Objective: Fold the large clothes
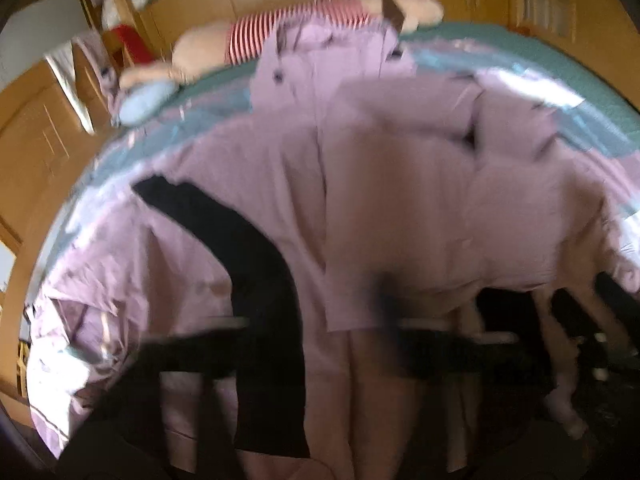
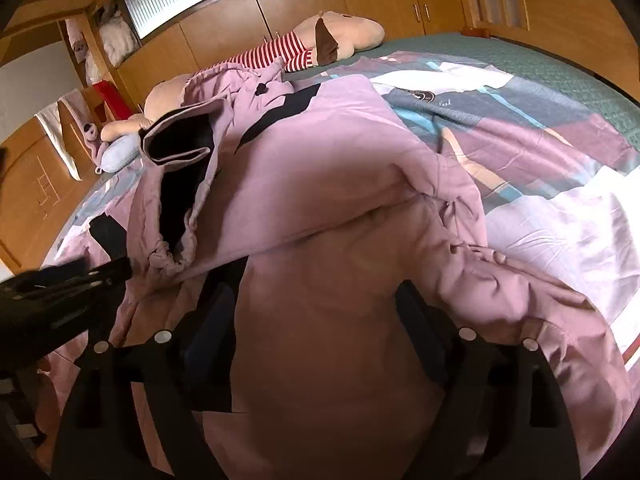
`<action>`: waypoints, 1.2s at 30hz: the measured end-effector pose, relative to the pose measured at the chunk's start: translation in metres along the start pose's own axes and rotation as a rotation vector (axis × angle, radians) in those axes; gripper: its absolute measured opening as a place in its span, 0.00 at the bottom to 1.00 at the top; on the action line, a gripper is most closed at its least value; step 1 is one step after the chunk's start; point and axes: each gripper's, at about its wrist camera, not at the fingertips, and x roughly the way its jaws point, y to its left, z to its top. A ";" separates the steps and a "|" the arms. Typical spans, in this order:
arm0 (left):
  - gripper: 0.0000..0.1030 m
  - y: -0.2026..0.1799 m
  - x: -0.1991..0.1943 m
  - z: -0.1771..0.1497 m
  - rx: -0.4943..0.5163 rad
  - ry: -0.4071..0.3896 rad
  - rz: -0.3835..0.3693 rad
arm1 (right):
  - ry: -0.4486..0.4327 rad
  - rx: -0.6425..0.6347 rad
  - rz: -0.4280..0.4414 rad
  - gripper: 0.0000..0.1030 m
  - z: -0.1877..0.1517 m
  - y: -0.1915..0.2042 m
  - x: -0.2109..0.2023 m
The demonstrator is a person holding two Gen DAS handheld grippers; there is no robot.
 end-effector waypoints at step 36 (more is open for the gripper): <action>0.00 0.012 0.023 0.013 -0.069 -0.018 0.091 | 0.052 -0.088 -0.093 0.87 -0.002 0.017 0.013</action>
